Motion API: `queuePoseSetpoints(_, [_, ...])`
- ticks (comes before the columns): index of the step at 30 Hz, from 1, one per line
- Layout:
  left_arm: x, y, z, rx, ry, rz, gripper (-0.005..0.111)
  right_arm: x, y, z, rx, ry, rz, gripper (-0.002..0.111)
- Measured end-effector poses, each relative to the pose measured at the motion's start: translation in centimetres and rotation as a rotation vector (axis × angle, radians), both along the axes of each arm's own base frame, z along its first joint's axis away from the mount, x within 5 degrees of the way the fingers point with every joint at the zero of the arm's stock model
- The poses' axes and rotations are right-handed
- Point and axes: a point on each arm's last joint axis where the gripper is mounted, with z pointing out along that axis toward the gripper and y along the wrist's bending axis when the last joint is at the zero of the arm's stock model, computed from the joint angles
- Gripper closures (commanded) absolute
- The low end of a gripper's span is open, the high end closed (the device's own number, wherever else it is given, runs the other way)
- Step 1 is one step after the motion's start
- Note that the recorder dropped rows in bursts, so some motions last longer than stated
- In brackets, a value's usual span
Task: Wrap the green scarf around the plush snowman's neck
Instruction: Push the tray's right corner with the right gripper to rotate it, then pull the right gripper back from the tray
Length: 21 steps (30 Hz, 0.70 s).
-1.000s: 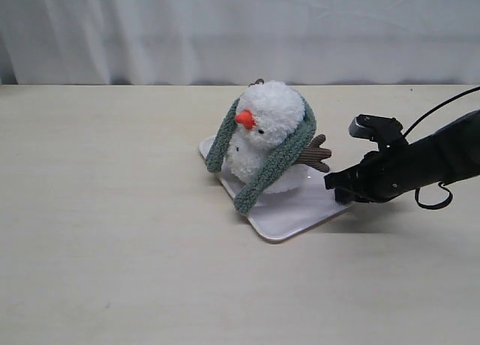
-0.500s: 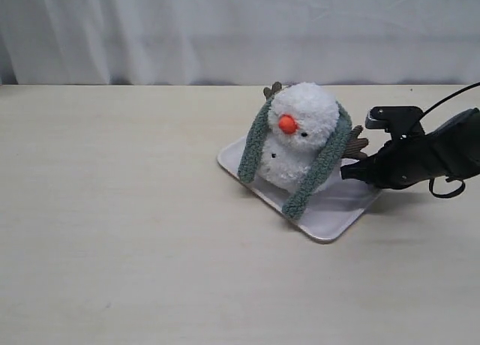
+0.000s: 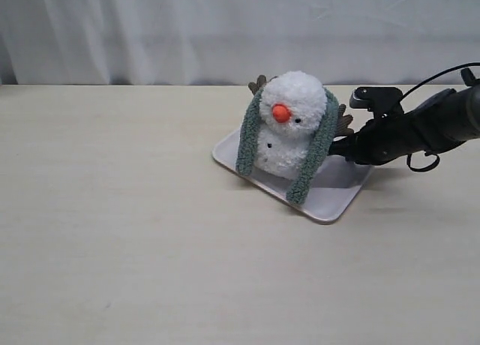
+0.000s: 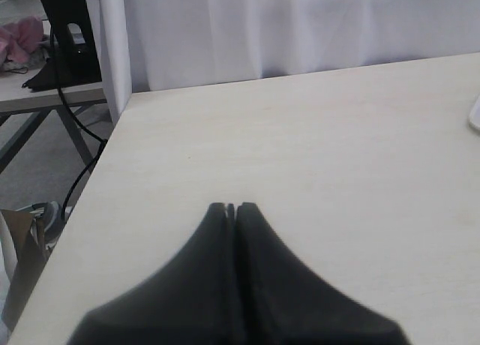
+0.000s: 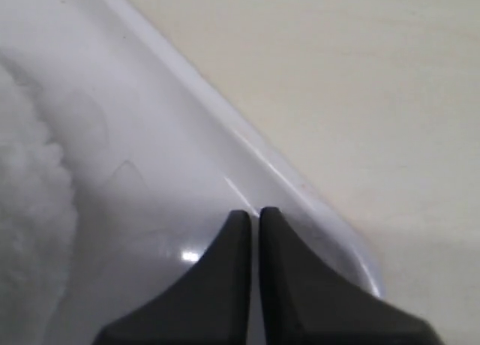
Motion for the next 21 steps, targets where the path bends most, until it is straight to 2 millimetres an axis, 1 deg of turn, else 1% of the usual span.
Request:
queuePoseSetpoints(2, [0.0,0.0,0.0,0.0,0.0,0.0,0.107,-0.2,0.1,0.5,0.003,0.012,0.037,0.104])
queuePoseSetpoints(4, [0.0,0.0,0.0,0.0,0.0,0.0,0.107,-0.5,0.3,1.5,0.004,0.022,0.072,0.104])
queuePoseSetpoints(7, [0.0,0.0,0.0,0.0,0.0,0.0,0.107,-1.1,0.4,3.0,0.009,0.052,0.086,0.104])
queuePoseSetpoints(10, [0.0,0.0,0.0,0.0,0.0,0.0,0.107,-1.7,0.3,4.1,-0.007,0.107,0.091,0.104])
queuePoseSetpoints(13, [0.0,0.0,0.0,0.0,0.0,0.0,0.107,-2.6,0.0,4.5,-0.039,0.194,0.097,0.104])
queuePoseSetpoints(16, [0.0,0.0,0.0,0.0,0.0,0.0,0.107,-3.8,-0.3,4.4,-0.057,0.262,0.08,0.104])
queuePoseSetpoints(21, [0.0,0.0,0.0,0.0,0.0,0.0,0.107,-6.3,-0.4,4.3,-0.057,0.3,0.055,0.104])
